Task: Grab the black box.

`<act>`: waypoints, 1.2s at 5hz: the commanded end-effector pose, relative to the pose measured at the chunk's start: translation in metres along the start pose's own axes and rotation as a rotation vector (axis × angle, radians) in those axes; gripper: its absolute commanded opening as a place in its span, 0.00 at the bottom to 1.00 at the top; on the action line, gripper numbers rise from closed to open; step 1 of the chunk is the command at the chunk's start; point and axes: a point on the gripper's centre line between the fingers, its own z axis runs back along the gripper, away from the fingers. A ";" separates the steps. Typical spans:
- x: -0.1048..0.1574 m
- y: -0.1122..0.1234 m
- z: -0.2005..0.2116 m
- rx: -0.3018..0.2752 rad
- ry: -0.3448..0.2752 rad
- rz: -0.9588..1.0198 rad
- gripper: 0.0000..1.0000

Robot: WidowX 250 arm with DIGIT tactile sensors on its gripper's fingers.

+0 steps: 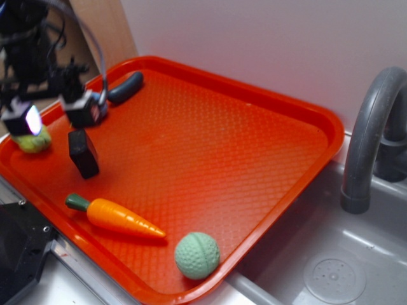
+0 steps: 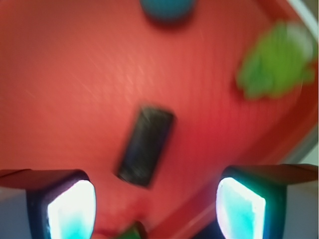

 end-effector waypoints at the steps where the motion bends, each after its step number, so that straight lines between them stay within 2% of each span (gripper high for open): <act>1: 0.016 0.002 -0.029 -0.026 -0.150 -0.091 1.00; 3: 0.015 -0.012 -0.046 -0.011 -0.108 -0.134 1.00; 4: 0.011 -0.009 -0.051 0.028 -0.115 -0.158 1.00; 5: 0.024 -0.010 -0.051 0.032 -0.164 -0.286 1.00; 6: 0.041 -0.015 -0.058 -0.023 -0.171 -0.302 1.00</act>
